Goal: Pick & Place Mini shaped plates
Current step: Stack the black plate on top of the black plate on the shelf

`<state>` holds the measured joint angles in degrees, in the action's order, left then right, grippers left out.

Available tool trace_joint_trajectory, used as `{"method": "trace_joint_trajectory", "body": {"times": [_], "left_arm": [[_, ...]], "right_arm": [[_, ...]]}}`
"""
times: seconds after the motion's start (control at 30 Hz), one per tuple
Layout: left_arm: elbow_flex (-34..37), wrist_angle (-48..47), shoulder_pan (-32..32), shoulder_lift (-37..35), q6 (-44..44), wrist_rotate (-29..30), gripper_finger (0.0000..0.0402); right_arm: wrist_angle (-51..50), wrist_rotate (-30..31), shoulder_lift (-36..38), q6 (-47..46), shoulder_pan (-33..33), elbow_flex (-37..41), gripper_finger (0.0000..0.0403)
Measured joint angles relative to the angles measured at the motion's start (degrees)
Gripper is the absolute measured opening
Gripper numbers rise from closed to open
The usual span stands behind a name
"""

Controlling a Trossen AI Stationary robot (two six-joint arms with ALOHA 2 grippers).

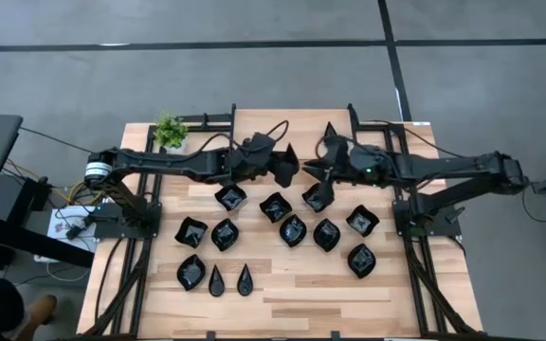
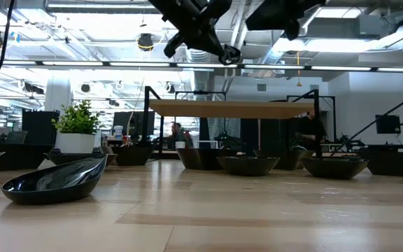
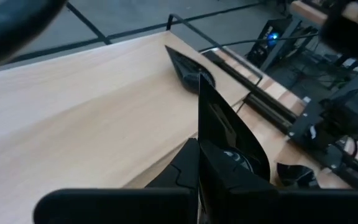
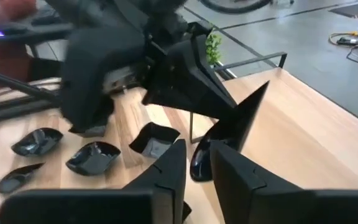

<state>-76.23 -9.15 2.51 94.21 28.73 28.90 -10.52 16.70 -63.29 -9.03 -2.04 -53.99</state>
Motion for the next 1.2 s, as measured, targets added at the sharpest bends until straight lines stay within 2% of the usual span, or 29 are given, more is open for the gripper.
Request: {"method": "trace_joint_trajectory", "body": {"times": [0.2, 0.63, 0.93, 1.2], "left_arm": [[0.0, 0.3, -1.1, 0.0, 0.0, 0.3, 0.0004], [0.0, 1.8, -2.5, 0.0, 0.2, 2.7, 0.0004], [0.0, 2.4, -2.6, 0.0, 0.2, 2.8, 0.0004], [0.0, 2.8, -2.6, 0.0, 0.2, 2.8, 0.0004]], "right_arm": [[-3.0, 4.2, -2.8, 2.1, 0.0, -2.4, 0.0077], [-3.4, 4.4, -3.7, 1.0, -0.4, -2.8, 0.0077], [-3.2, 7.9, -5.0, 0.4, -0.4, -2.9, 0.0077], [-2.2, 8.3, -5.0, 0.4, -0.3, -2.9, 0.0077]]}}
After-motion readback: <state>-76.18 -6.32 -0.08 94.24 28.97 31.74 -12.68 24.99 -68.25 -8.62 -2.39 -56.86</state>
